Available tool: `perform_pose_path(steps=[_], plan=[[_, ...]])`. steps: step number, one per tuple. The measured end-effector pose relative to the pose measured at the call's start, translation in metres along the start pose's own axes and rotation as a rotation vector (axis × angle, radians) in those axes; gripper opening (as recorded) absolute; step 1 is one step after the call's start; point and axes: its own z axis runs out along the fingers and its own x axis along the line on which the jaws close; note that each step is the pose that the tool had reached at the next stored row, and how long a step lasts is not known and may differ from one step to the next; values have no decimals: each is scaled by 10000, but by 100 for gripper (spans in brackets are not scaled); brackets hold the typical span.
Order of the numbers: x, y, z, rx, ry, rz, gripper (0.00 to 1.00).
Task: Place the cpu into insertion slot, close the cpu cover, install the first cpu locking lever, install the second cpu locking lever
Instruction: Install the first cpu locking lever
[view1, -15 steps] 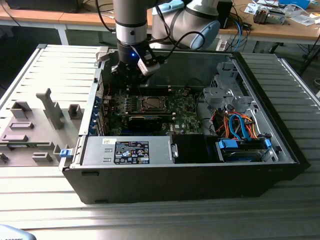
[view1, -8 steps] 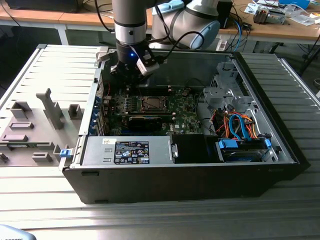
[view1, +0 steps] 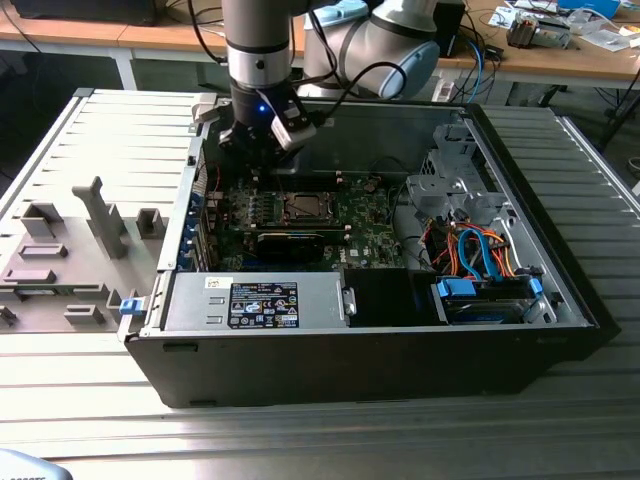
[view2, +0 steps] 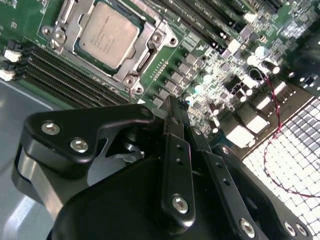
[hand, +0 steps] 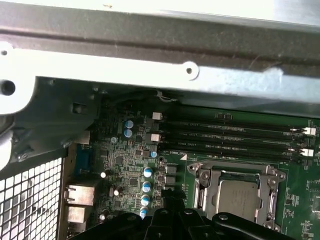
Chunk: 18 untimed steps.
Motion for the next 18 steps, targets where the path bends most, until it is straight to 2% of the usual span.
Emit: perform_pose_path(steps=[7, 14, 18], plan=[[16, 85, -4, 1, -1, 1, 11], [34, 121, -105, 3, -33, 1, 11], [29, 173, -119, 3, -33, 1, 11]])
